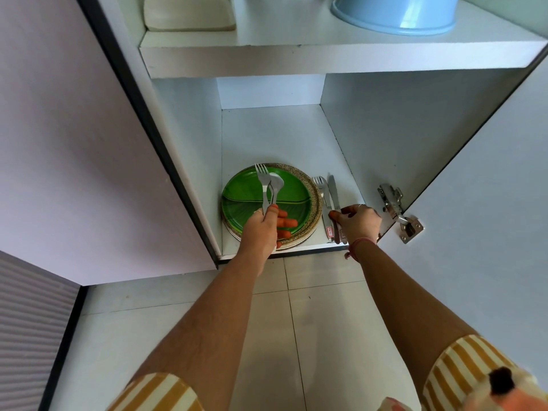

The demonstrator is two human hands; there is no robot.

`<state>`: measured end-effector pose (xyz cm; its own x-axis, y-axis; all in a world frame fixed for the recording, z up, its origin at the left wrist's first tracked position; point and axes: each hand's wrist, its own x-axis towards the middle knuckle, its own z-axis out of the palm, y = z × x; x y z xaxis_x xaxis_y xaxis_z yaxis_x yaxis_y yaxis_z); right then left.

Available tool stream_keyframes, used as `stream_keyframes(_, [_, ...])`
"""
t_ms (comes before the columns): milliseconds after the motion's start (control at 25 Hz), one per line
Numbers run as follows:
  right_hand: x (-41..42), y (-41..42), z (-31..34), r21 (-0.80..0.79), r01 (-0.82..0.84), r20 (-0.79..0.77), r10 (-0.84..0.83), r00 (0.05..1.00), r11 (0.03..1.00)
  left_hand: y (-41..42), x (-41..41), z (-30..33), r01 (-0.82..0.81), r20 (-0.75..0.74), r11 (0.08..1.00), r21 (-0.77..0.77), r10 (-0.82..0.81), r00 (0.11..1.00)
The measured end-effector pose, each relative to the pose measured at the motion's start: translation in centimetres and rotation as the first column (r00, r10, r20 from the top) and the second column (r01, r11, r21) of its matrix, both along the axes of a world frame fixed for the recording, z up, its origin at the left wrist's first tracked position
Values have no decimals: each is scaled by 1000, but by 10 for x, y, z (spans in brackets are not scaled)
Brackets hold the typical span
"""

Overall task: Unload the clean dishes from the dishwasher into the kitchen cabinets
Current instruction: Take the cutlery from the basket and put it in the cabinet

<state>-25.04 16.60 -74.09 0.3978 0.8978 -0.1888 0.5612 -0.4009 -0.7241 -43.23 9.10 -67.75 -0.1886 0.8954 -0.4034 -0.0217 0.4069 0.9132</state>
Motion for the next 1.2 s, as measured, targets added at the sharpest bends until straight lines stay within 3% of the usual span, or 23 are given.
stream_keyframes(200, [-4,-6,3,28,-58,23,57,998,998,-1,-1,4,20,132,1000,17,-22,991])
stream_keyframes(320, [-16,-11,25,201,-185,75,173,982,962,1,3,3,24,208,999,21,-28,978])
stream_keyframes(400, [-31,-19,54,224,-284,-137,319,938,932,2,7,3,8,262,1000,21,-13,965])
stream_keyframes(520, [-46,-33,89,-31,-590,-535,485,692,807,6,12,5,-52,385,999,14,42,922])
stream_keyframes(600, [-45,-40,91,-102,-694,-702,443,558,712,8,14,7,-52,447,999,12,41,893])
stream_keyframes(680, [-40,-44,83,-77,-665,-794,358,491,743,7,15,10,-14,478,1000,16,5,879])
stream_keyframes(840, [-34,-50,74,-92,-567,-876,205,438,819,4,16,10,72,492,997,19,-72,868])
stream_keyframes(1200, [-20,-55,69,-182,-418,-934,-24,355,890,9,23,4,121,430,992,-22,-100,897])
